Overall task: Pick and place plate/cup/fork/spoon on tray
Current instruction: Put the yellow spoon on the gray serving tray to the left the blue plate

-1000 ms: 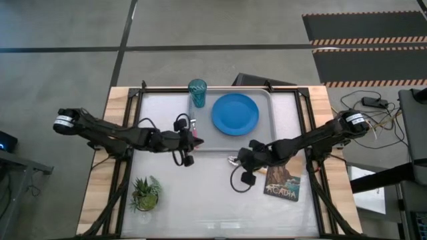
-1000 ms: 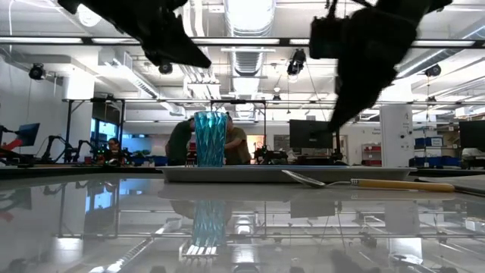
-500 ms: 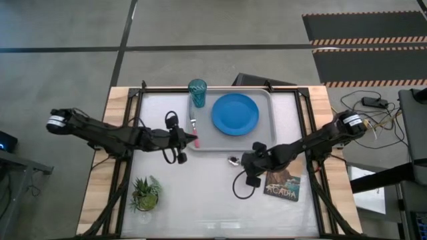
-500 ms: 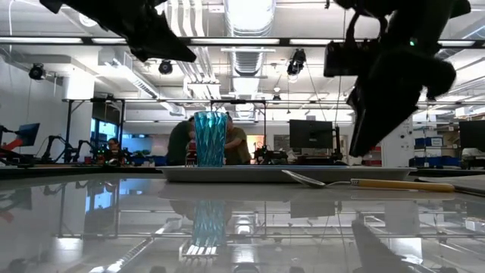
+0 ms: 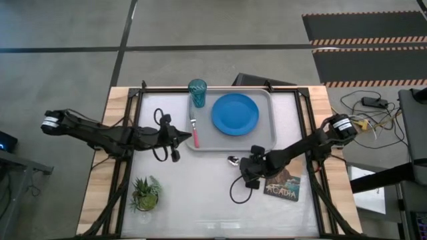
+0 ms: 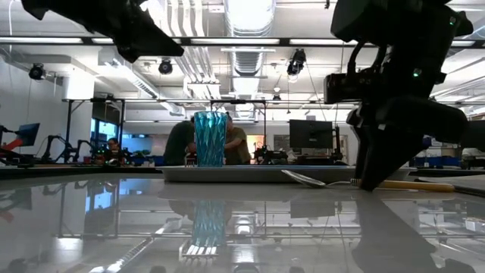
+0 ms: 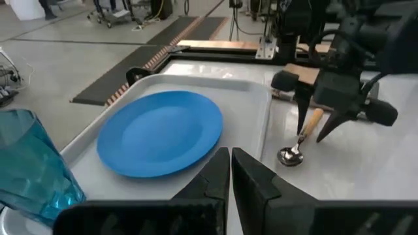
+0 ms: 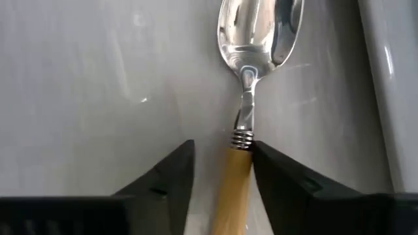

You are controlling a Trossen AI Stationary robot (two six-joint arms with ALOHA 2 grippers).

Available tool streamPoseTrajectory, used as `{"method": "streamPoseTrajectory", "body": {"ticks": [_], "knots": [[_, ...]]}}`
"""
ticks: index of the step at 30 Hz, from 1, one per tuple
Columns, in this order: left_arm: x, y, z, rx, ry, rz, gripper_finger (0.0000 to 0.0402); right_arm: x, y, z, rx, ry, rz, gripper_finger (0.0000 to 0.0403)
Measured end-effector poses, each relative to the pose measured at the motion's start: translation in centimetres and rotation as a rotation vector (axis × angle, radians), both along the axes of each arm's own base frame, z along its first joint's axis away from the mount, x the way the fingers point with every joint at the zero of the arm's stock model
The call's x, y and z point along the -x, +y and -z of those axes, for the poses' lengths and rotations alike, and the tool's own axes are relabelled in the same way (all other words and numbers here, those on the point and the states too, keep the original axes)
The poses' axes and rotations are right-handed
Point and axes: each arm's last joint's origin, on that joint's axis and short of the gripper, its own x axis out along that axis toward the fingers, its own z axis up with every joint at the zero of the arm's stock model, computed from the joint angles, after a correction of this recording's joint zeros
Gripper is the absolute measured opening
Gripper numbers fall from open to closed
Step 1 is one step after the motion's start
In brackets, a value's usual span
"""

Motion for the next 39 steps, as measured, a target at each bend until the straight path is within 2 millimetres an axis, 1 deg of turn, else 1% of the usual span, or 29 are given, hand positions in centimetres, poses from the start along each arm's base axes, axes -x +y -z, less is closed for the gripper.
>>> {"method": "streamPoseTrajectory", "body": {"ticks": [3,7,9,13,16,18,21,24,28,31,39], "knots": [[0.5,0.1,-0.4,-0.024,-0.02,-0.002,0.0,-0.2,0.1,0.1,-0.011,-0.016,0.012,0.0113],[1.2,0.4,-1.2,-0.101,-0.042,-0.067,0.0,-0.4,0.1,-0.1,-0.026,-0.046,0.016,0.0046],[1.7,0.6,-1.6,-0.13,-0.054,-0.1,0.0,-0.6,0.2,-0.4,-0.037,-0.053,0.015,0.0027],[2.6,0.9,-2.5,-0.196,-0.084,-0.127,0.0,-1.8,0.5,-1.9,-0.074,-0.112,0.033,0.0032],[3.4,1.0,-3.1,-0.193,-0.122,-0.132,0.0,-3.3,0.5,-3.6,-0.113,-0.169,0.047,0.0033],[3.8,1.0,-2.9,-0.177,-0.135,-0.133,0.0,-4.4,0.3,-4.5,-0.127,-0.197,0.076,0.0033],[4.2,1.0,-2.4,-0.133,-0.146,-0.137,0.0,-5.9,-0.4,-6.3,-0.164,-0.246,0.173,0.0034],[4.6,1.1,-2.3,-0.119,-0.166,-0.14,0.0,-7.5,-1.5,-7.9,-0.22,-0.311,0.307,0.0034],[4.9,1.2,-2.0,-0.117,-0.174,-0.14,0.0,-9.3,-3.4,-8.8,-0.281,-0.357,0.489,0.0034],[5.2,1.2,-2.1,-0.112,-0.19,-0.141,0.0,-10.8,-4.8,-9.2,-0.315,-0.395,0.591,0.0034],[5.6,1.2,-2.3,-0.083,-0.217,-0.136,0.0,-14.2,-8.8,-9.1,-0.315,-0.443,0.697,0.0034]]}}
